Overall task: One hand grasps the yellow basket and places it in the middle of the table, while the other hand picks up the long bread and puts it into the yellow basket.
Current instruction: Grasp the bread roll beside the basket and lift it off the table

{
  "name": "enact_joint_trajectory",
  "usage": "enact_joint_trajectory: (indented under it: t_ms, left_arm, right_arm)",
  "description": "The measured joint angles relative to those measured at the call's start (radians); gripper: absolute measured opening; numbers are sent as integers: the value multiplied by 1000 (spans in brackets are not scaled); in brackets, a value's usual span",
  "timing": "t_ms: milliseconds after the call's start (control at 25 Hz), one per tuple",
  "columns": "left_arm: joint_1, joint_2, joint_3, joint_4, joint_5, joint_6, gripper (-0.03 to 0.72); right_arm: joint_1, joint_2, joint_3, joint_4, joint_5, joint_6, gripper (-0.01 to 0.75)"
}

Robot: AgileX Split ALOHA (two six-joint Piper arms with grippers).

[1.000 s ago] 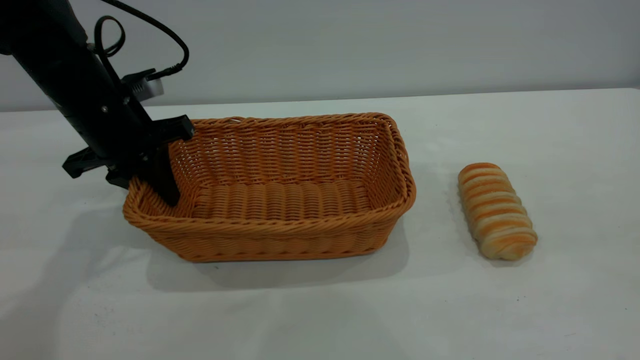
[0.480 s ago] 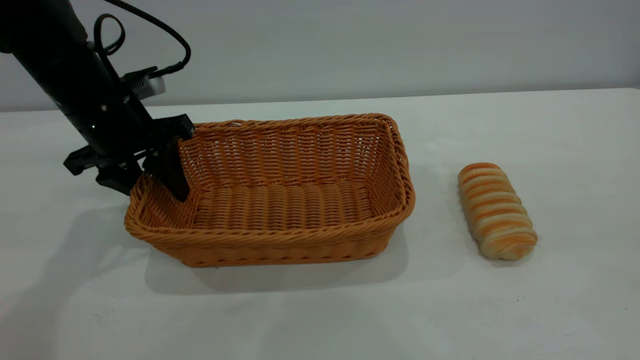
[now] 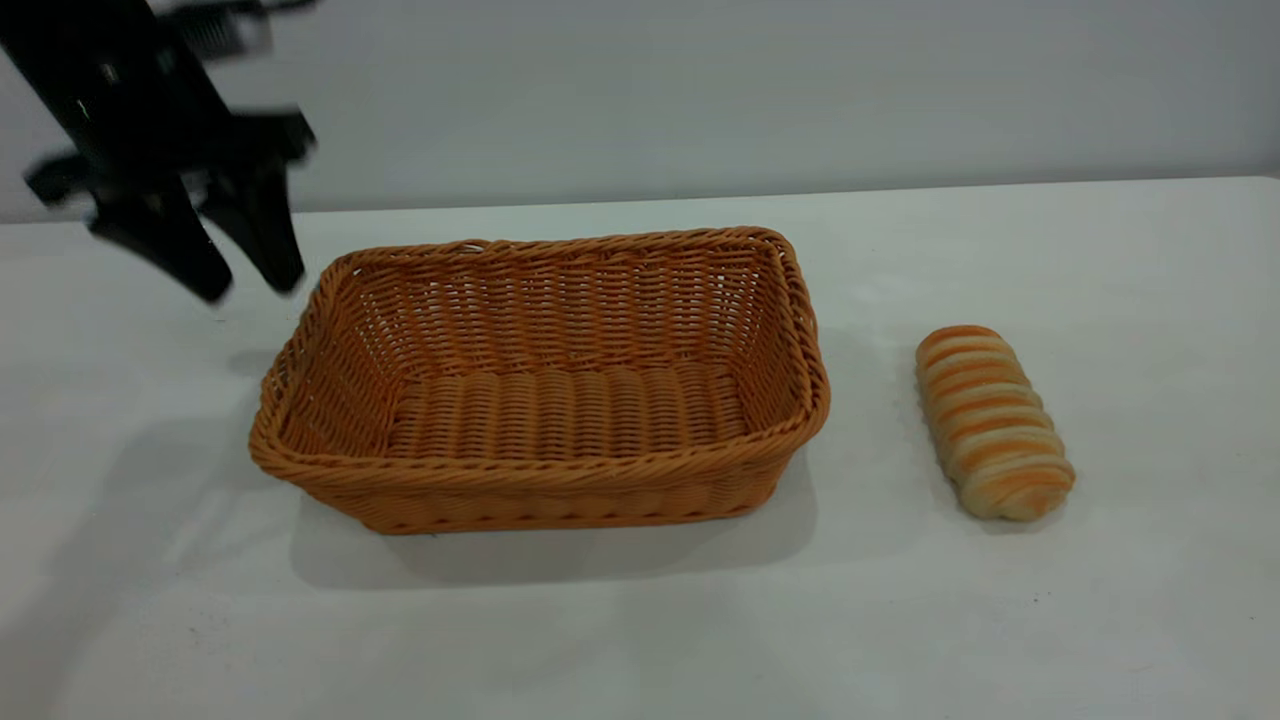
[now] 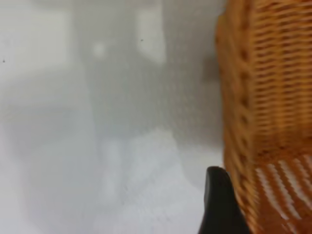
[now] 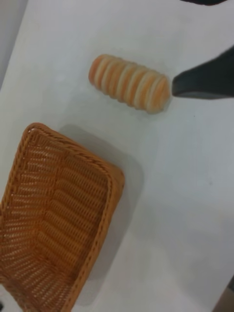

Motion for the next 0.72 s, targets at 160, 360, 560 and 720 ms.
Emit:
enact_joint_trajectory:
  t_ms: [160,360,560,720]
  left_arm:
    - [0,-99,-34,7,69,-1,498]
    - [0,-239,-40,10,76,-1,499]
    - [0,-367,-40,15,76,0,499]
    - [0,-437,-40,33,76,0,499]
  right_arm:
    - [0,83,0,138,-1,-85,415]
    - [0,296,-17,349,-80,-259,415]
    - [0,568,-91,478,-202,-407,415]
    - [0,792,-171,508,-267,-489,415]
